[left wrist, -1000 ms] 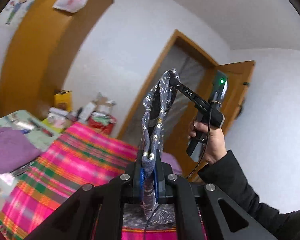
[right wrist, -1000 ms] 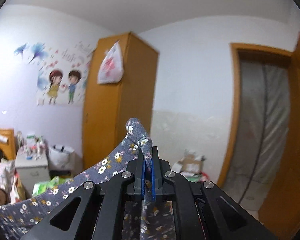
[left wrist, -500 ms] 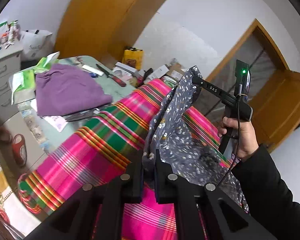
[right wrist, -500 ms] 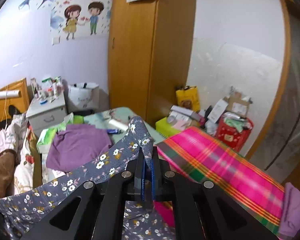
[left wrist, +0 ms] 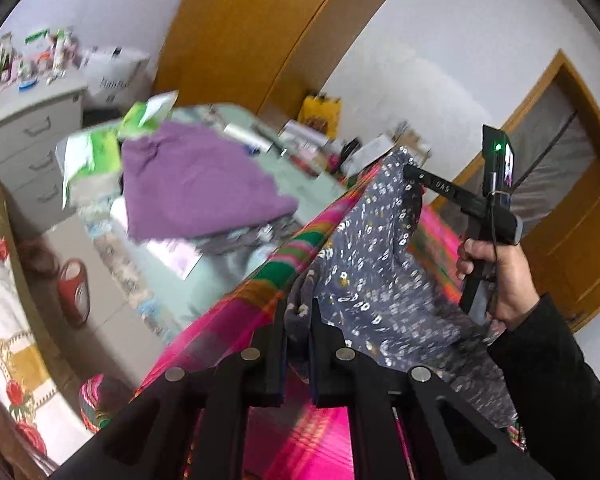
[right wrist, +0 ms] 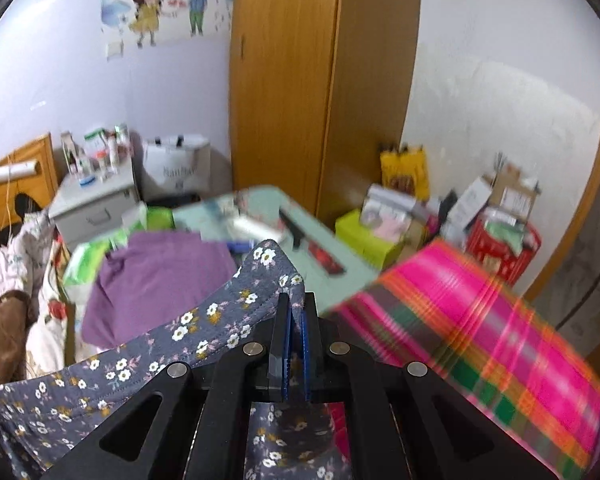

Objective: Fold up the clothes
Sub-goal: 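Lay the garment flat on the bed and open both grippers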

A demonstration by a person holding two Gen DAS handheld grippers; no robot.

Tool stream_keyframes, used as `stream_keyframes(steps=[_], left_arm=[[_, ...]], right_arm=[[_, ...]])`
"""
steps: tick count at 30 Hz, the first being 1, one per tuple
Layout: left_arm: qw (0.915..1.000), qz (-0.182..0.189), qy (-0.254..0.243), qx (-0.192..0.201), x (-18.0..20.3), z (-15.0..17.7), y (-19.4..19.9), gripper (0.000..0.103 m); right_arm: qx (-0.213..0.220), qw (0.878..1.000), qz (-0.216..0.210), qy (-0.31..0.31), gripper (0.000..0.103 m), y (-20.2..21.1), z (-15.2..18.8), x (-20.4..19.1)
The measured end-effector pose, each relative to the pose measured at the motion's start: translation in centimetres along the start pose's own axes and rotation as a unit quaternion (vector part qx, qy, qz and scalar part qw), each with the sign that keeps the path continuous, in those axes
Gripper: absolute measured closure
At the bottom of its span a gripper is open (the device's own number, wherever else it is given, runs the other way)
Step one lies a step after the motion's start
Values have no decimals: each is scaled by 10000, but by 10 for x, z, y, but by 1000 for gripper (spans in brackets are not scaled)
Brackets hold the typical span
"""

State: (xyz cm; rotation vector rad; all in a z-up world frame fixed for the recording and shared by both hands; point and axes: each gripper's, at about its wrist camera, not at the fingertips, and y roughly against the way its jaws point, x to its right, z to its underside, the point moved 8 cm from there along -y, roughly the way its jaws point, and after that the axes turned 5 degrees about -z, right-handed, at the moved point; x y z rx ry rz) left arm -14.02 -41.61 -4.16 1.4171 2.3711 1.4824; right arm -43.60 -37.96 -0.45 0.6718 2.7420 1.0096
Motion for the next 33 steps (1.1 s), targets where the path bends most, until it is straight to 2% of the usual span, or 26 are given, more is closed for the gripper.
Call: stream_keyframes(steps=[4, 8, 13, 16, 21, 24, 27, 33], left_arm=[[9998, -70, 0, -163, -9, 4, -15, 96], [9998, -67, -32, -157, -8, 2, -14, 96], [9998, 30, -136, 142, -2, -14, -1, 96], [9997, -90, -206, 14, -5, -17, -14, 96], [9989, -311, -181, -310, -16, -9, -43, 95], [9985, -309, -271, -366, -16, -5, -47, 95], [9986, -250, -276, -379, -15, -4, -44, 93], [9992, -92, -14, -401, -25, -2, -36, 88]], right_arm=[[-264, 9996, -2, -43, 98, -30, 15, 2], [-333, 9994, 49, 69, 98, -45, 14, 0], [-10, 9997, 96, 215, 98, -39, -11, -4], [96, 9995, 171, 245, 98, -37, -22, -2], [-536, 9981, 254, 156, 98, -71, 6, 12], [-817, 9965, 157, -40, 94, -80, 23, 18], [-842, 9963, 62, -147, 73, -73, 27, 22], [-556, 9975, -237, -360, 71, -13, 32, 31]])
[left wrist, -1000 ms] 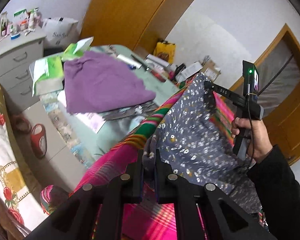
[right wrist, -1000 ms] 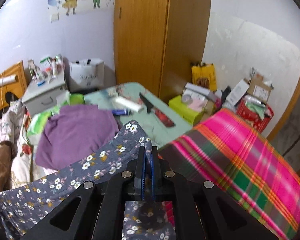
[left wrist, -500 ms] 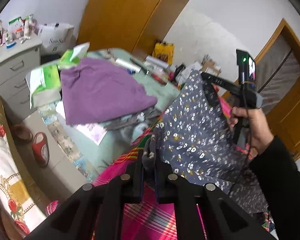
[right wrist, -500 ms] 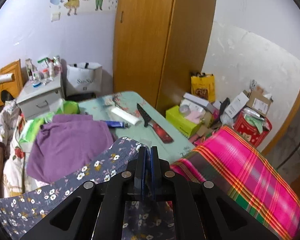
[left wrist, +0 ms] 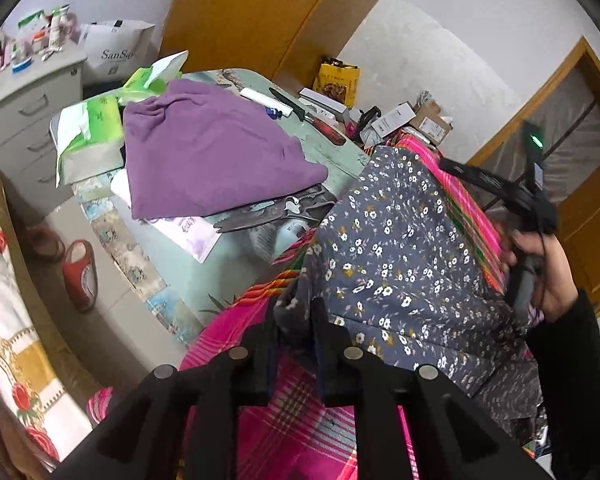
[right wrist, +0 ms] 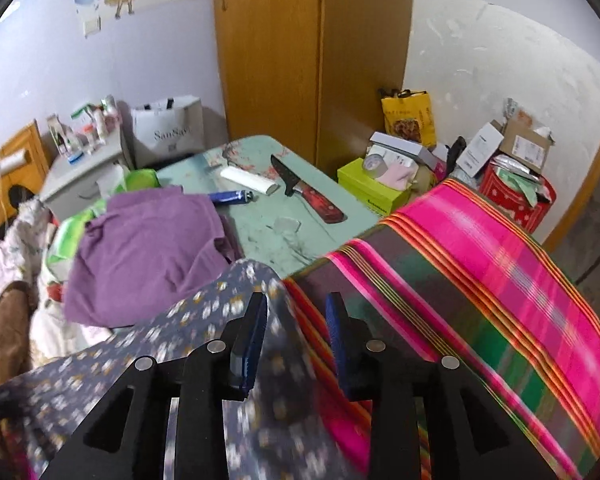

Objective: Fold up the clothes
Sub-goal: 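Lay the garment flat on the bed and open both grippers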

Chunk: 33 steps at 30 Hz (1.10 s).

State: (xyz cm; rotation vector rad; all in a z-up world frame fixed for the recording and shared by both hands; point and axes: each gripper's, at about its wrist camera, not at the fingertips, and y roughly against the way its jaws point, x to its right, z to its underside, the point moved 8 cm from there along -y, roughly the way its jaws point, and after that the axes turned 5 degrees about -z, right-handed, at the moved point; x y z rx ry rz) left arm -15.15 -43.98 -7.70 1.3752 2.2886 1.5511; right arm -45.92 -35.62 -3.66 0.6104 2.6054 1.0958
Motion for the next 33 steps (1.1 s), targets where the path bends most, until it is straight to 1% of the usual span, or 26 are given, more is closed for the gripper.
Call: stream_keyframes(steps=[2, 4, 6, 9, 11, 13, 16, 18, 21, 25, 27, 33], left_arm=[[9999, 54, 92, 66, -3, 1, 7, 87], [9996, 88, 216, 157, -7, 0, 14, 86], [9988, 43, 396, 293, -14, -2, 24, 86], [9970, -97, 584, 502, -23, -3, 39, 86], [9970, -123, 479, 592, -17, 2, 49, 86], [9980, -63, 287, 565, -4, 11, 53, 86], [9990, 70, -60, 445, 20, 28, 53, 86], [9991, 192, -233, 293, 35, 41, 48, 86], [9988, 301, -390, 59, 52, 59, 39, 86], [9981, 316, -511, -144, 66, 77, 31, 86], [9977, 320, -565, -177, 71, 84, 31, 86], [9972, 261, -666, -238, 81, 92, 30, 86]], right_arm=[[106, 9999, -93, -16, 71, 28, 13, 2], [200, 9996, -208, -21, 71, 60, 35, 1], [210, 9993, -323, 23, 71, 88, 63, -4], [181, 9992, -339, 150, 71, 126, 112, -12], [152, 9992, -287, 221, 71, 150, 146, -17], [85, 9994, -225, 263, 71, 172, 180, -24], [68, 9997, -78, 241, 71, 196, 217, -30], [103, 9997, -32, 235, 71, 212, 238, -35], [60, 9990, 45, 443, 71, 226, 264, -48], [-141, 9959, 276, 855, 71, 229, 296, -56], [-193, 9940, 401, 998, 71, 228, 306, -54], [-327, 9887, 535, 1362, 71, 224, 322, -44]])
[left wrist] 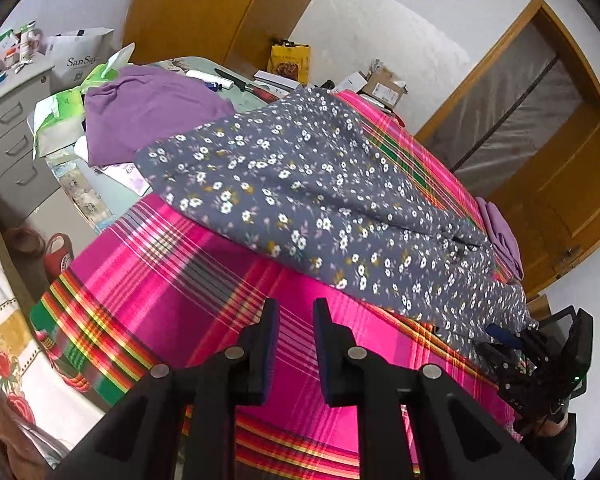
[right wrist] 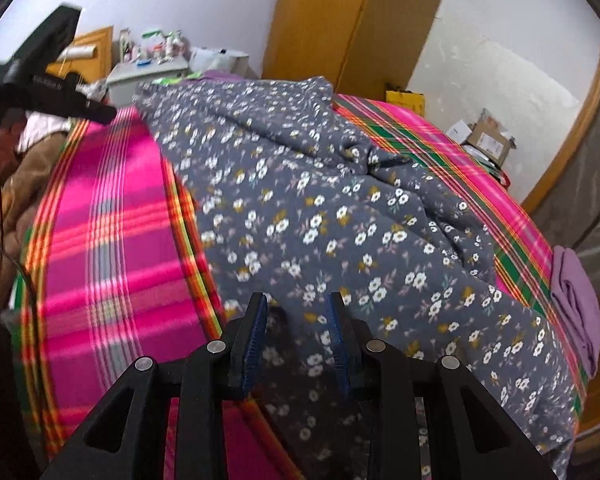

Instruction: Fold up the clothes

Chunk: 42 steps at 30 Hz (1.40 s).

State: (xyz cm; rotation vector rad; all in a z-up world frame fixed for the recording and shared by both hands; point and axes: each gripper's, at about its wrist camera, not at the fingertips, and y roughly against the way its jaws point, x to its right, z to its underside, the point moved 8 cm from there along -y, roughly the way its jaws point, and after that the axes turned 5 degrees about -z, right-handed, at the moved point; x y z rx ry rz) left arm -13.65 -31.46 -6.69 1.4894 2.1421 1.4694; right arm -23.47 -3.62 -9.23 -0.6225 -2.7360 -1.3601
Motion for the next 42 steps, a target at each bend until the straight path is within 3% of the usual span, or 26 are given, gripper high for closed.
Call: stream_keyframes(steps=[5, 6, 7, 13, 19, 22, 27, 31, 33, 36, 42], left_arm=[[10000, -49, -5, -27, 3, 1, -5, 86], [10000, -61, 11, -35, 3, 1, -5, 86], [10000, -71, 35, -38, 2, 1, -5, 86], [9997, -157, 184, 53, -11, -5, -1, 86], [9983, -238, 486, 225, -33, -15, 7, 86], [9959, -281, 781, 364, -51, -19, 13, 86], [9909, -375, 1184, 514, -78, -24, 19, 85], [9887, -435, 1297, 609, -90, -34, 15, 81], [9879, -392, 1344, 665, -94, -40, 11, 77], [9878, -348, 1338, 719, -98, -49, 2, 74], [9864, -392, 1401, 759, -105, -58, -15, 72]], right_arm=[[18, 9996, 210, 169, 76, -7, -2, 6], [22, 9996, 212, 179, 97, -8, -3, 7], [46, 9997, 193, 169, 100, -7, -5, 6], [573, 9982, 132, 100, 101, 31, -29, -3], [1214, 9924, -191, 94, 101, 93, -56, -25], [1273, 9907, -465, 116, 101, 112, -52, -46], [436, 9943, -964, 110, 100, 82, -12, -80], [-27, 9944, -1056, -51, 97, 56, 15, -88], [-81, 9945, -1028, -168, 95, 51, 17, -85], [37, 9953, -954, -158, 71, 53, 13, -83], [109, 9951, -985, -29, 71, 53, 13, -90]])
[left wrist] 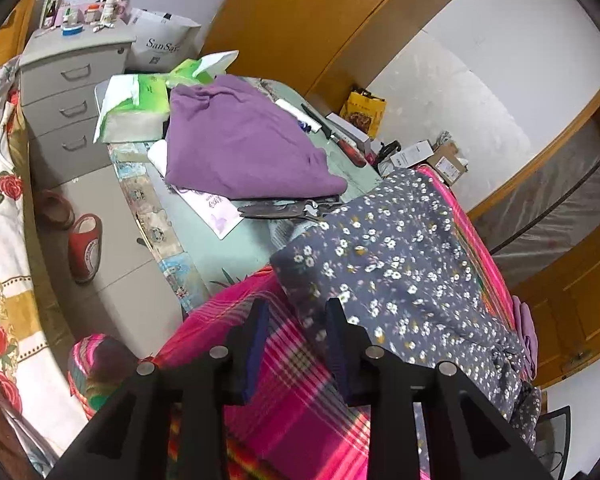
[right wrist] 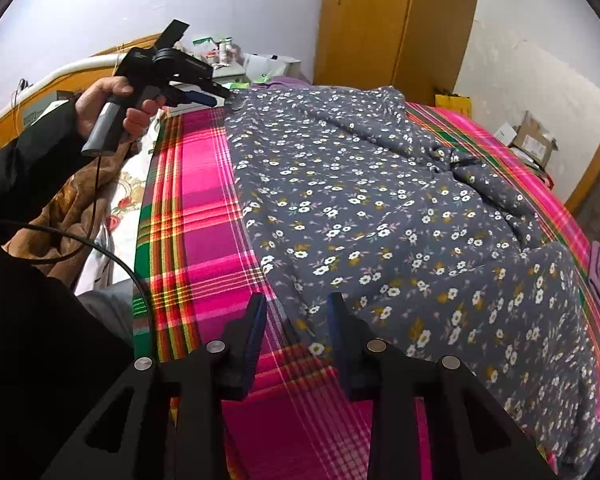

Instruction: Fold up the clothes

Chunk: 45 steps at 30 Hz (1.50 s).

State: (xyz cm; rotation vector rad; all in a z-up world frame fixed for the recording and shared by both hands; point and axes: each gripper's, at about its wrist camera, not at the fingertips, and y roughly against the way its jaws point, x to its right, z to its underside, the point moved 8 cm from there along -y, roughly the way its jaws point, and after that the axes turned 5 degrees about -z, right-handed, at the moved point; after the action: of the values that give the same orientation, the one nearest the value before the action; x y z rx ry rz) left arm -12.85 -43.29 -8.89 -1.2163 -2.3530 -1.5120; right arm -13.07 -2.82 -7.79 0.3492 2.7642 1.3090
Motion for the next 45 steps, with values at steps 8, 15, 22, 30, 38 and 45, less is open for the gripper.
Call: stream_keyframes(steps=[8, 15, 22, 30, 38, 45], left_arm=[[9990, -273, -342, 69, 6, -7, -14, 84], [9983, -236, -495, 200, 11, -8, -4, 95], [9985, -83, -387, 378, 4, -24, 22, 96], [9972, -511, -529, -92, -23, -23, -2, 95], [9948, -602, -810, -130, -24, -10, -3, 91], [9937, -849, -701, 205, -33, -11, 26, 87]], right_arm=[[-189, 9997, 122, 90, 76, -13, 8, 4], [-117, 9995, 285, -32, 100, -13, 8, 13], [273, 9995, 133, 2, 100, 13, -14, 4], [132, 9992, -383, 45, 100, 8, -13, -4], [-231, 9969, -714, -246, 93, -6, 0, 7], [288, 9954, -765, -503, 76, 19, -8, 5]])
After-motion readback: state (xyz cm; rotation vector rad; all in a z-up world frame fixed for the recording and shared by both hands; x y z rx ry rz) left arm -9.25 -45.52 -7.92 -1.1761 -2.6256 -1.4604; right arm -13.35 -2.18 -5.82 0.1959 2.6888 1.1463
